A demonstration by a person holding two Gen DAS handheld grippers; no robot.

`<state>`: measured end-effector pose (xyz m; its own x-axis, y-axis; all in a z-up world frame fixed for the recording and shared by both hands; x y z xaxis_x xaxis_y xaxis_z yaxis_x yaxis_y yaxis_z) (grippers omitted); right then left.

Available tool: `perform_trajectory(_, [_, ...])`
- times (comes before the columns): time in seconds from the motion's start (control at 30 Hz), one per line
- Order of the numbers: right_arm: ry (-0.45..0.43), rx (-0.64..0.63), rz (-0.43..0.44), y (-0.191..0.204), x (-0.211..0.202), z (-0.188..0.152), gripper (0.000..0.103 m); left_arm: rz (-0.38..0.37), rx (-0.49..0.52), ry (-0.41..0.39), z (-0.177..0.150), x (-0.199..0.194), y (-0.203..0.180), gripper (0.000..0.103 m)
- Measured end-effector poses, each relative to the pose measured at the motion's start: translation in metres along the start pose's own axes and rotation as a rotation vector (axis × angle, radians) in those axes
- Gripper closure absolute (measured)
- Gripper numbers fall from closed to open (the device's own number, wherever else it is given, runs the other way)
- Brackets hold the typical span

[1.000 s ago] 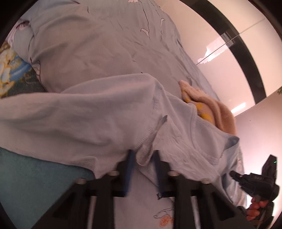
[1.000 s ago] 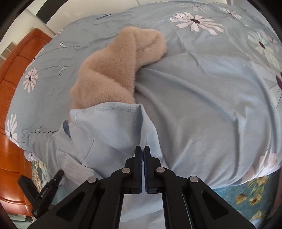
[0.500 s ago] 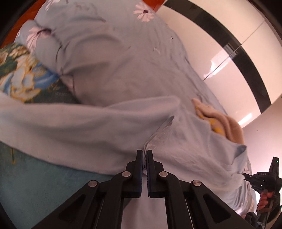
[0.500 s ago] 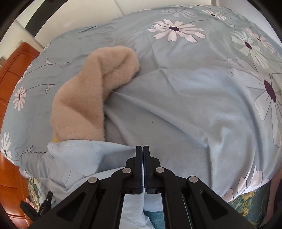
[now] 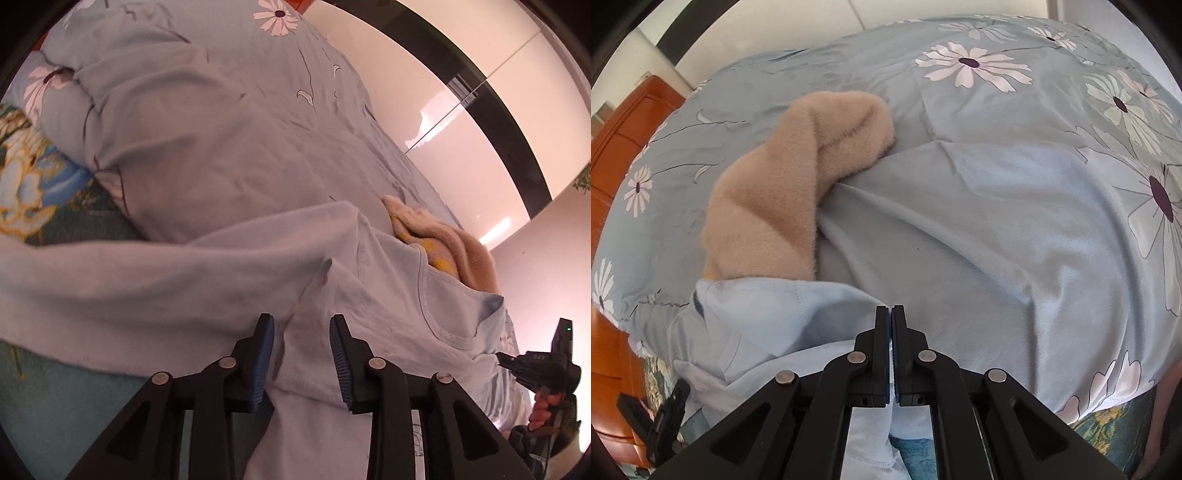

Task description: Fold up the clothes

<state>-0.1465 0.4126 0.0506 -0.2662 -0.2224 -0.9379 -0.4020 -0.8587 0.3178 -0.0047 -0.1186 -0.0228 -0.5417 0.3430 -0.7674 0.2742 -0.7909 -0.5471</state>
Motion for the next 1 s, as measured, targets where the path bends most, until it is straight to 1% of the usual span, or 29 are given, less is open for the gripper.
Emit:
perform_trajectory(0.13, [-0.028,-0.016,0.005,0.003,-0.012,-0.009,0.101,0.015,0.059,0.046,0.015,0.011,-0.011,0.065])
perform_trajectory(0.2, [-0.034,-0.031,0.004,0.004,-0.015,-0.018,0.101,0.033,0.092,0.052,0.016,0.012,-0.017,0.067])
perform_trajectory(0.3, [-0.026,-0.080,-0.009,0.010,-0.009,-0.028,0.101,0.062,0.132,0.062,0.010,0.006,-0.017,0.068])
perform_trajectory(0.37, [-0.046,-0.085,-0.014,0.007,-0.012,-0.034,0.101,0.081,0.155,0.065,0.011,0.006,-0.019,0.079])
perform_trajectory(0.4, [-0.052,-0.074,-0.005,0.005,-0.014,-0.037,0.101,0.088,0.167,0.064,0.010,0.005,-0.020,0.098])
perform_trajectory(0.43, [-0.051,-0.062,0.003,0.003,-0.013,-0.038,0.100,0.094,0.182,0.058,0.008,0.002,-0.022,0.099])
perform_trajectory(0.5, [-0.050,-0.039,0.019,-0.001,-0.011,-0.041,0.098,0.106,0.210,0.036,0.004,-0.003,-0.026,0.099])
perform_trajectory(0.57, [-0.041,-0.036,0.015,-0.001,-0.009,-0.043,0.095,0.118,0.210,0.000,0.003,-0.009,-0.030,0.099])
perform_trajectory(0.63, [-0.036,-0.040,0.012,-0.001,-0.007,-0.046,0.095,0.133,0.173,-0.012,0.008,-0.005,-0.024,0.099])
perform_trajectory(0.73, [-0.024,-0.071,0.031,0.007,-0.004,-0.054,0.095,0.131,0.105,0.008,0.012,0.009,-0.012,0.099])
perform_trajectory(0.8, [-0.013,-0.122,0.041,0.018,0.000,-0.059,0.095,0.128,0.073,0.019,0.014,0.016,-0.008,0.098])
perform_trajectory(0.9, [0.012,-0.180,0.022,0.030,0.012,-0.062,0.095,0.092,0.043,0.032,0.016,0.013,-0.010,0.096])
perform_trajectory(0.97, [0.025,-0.174,0.014,0.030,0.020,-0.059,0.095,0.063,0.023,0.038,0.015,0.008,-0.010,0.094])
perform_trajectory(1.0, [0.029,-0.165,0.012,0.030,0.023,-0.056,0.095,0.056,0.012,0.031,0.012,0.000,-0.006,0.091])
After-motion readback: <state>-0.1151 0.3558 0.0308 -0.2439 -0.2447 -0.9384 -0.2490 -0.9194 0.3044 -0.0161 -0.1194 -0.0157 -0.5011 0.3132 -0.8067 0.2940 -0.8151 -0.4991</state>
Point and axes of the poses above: each gripper's, at about its wrist camera, not at the fingertips, and x roughly the way its jaws point, y to its left, z to its top, the point moved 1 cm from there along x, roughly the way its jaws point, and after that the axes turned 13 degrees about y, right-handed, at the moved point
